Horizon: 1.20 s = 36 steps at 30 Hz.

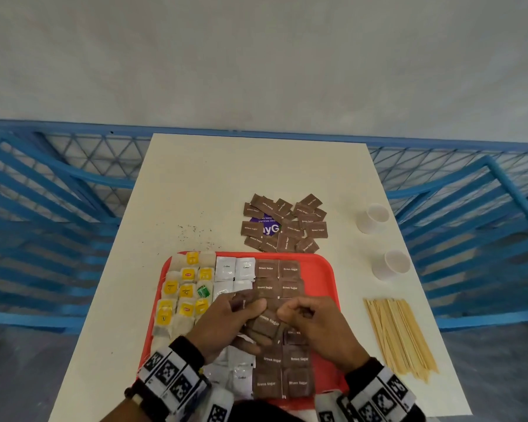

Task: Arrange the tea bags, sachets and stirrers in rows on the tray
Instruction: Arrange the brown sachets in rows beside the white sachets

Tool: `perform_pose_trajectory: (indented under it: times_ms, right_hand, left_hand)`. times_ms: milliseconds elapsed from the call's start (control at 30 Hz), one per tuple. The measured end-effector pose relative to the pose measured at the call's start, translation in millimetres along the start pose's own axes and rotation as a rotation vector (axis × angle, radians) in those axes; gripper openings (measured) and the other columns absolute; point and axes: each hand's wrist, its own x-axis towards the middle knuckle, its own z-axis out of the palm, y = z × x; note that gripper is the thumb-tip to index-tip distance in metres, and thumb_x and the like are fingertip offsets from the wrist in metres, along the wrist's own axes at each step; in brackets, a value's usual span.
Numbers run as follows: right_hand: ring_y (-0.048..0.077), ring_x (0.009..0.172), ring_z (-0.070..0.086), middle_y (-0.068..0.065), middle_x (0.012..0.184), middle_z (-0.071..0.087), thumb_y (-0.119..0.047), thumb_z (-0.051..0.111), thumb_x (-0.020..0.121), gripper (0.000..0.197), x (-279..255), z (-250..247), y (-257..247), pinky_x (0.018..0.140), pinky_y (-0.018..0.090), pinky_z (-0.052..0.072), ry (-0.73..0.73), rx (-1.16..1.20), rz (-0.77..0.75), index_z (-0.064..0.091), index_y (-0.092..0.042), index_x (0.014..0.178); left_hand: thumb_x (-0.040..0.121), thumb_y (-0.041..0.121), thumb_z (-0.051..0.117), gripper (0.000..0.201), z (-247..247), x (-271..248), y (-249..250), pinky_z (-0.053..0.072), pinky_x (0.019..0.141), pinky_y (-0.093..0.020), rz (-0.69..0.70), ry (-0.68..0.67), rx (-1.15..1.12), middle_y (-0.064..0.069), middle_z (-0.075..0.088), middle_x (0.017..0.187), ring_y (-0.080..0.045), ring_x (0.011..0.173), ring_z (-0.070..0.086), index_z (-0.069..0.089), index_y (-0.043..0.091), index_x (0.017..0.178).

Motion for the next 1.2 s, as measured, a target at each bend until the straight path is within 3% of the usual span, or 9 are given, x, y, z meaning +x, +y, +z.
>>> perform_pose_trajectory:
  times_ms: [100,267,400,567,700,800,867,933,1200]
  right_hand:
    - [0.018,0.072,0.064,0.015,0.083,0.074,-0.021,0.072,0.089,0.011,2,-4,0,0.071,0.035,0.053,-0.001,0.040,0.025,0.075,-0.011,0.084]
    - [0.020,0.072,0.069,0.004,0.081,0.074,-0.015,0.080,0.079,0.020,-1,2,-1,0.064,0.029,0.055,-0.121,0.192,0.123,0.070,-0.010,0.097]
    - [0.017,0.060,0.064,0.007,0.070,0.071,-0.010,0.081,0.078,0.024,-3,9,7,0.055,0.028,0.051,-0.141,0.128,0.142,0.070,-0.014,0.099]
    - [0.013,0.066,0.066,0.002,0.075,0.073,-0.017,0.081,0.078,0.017,5,17,10,0.060,0.021,0.051,-0.074,0.114,0.142,0.074,-0.009,0.091]
    - [0.010,0.060,0.063,0.003,0.073,0.074,-0.020,0.080,0.080,0.010,24,18,22,0.058,0.021,0.047,0.004,0.107,0.182,0.075,-0.012,0.085]
    - [0.011,0.055,0.058,0.007,0.073,0.073,-0.020,0.079,0.081,0.012,47,9,28,0.052,0.023,0.047,0.010,0.131,0.264,0.076,-0.010,0.086]
    - [0.012,0.054,0.056,0.012,0.075,0.073,-0.018,0.078,0.082,0.013,66,1,30,0.051,0.025,0.046,0.053,0.124,0.307,0.075,-0.006,0.088]
    - [0.010,0.051,0.052,0.007,0.062,0.066,-0.014,0.074,0.086,0.013,89,-7,36,0.050,0.020,0.043,0.135,0.042,0.323,0.073,-0.002,0.081]
    - [0.008,0.042,0.052,0.000,0.053,0.063,-0.014,0.077,0.084,0.014,158,-9,49,0.046,0.019,0.046,0.175,-0.107,0.453,0.073,-0.003,0.077]
  left_hand:
    - [0.094,0.027,0.063,0.021,-2,-2,2,0.059,0.053,-0.034,-0.006,-0.014,-0.025,-0.022,0.074,0.093,-0.036,0.075,0.071,0.073,0.015,0.108]
    - [0.090,0.031,0.067,0.025,-6,1,-6,0.057,0.054,-0.032,0.014,0.063,-0.015,-0.014,0.075,0.088,-0.026,0.074,0.071,0.075,0.014,0.106]
    - [0.083,0.033,0.070,0.030,-13,-1,-13,0.055,0.051,-0.030,-0.003,0.113,-0.051,-0.013,0.073,0.080,-0.024,0.068,0.068,0.074,0.015,0.106]
    - [0.083,0.032,0.072,0.030,-13,-1,-21,0.055,0.052,-0.029,-0.033,0.143,-0.066,-0.014,0.075,0.083,-0.022,0.068,0.070,0.074,0.013,0.107]
    - [0.088,0.018,0.072,0.021,-14,4,-24,0.057,0.054,-0.029,-0.024,0.157,-0.043,-0.012,0.077,0.088,-0.023,0.072,0.073,0.072,0.013,0.109]
    - [0.086,0.009,0.073,0.018,-22,8,-26,0.057,0.053,-0.029,-0.032,0.216,-0.013,-0.013,0.074,0.080,-0.024,0.067,0.072,0.070,-0.001,0.101]
    - [0.086,0.009,0.073,0.020,-31,11,-29,0.055,0.052,-0.028,-0.040,0.276,-0.034,-0.013,0.072,0.077,-0.024,0.066,0.070,0.069,-0.005,0.099]
    - [0.088,0.011,0.072,0.019,-39,11,-32,0.054,0.052,-0.027,-0.061,0.326,-0.077,-0.013,0.071,0.076,-0.022,0.065,0.068,0.069,-0.005,0.097]
    - [0.096,0.025,0.063,0.029,-51,7,-33,0.055,0.060,-0.030,-0.202,0.240,-0.101,-0.010,0.069,0.082,-0.021,0.072,0.069,0.069,-0.003,0.104]
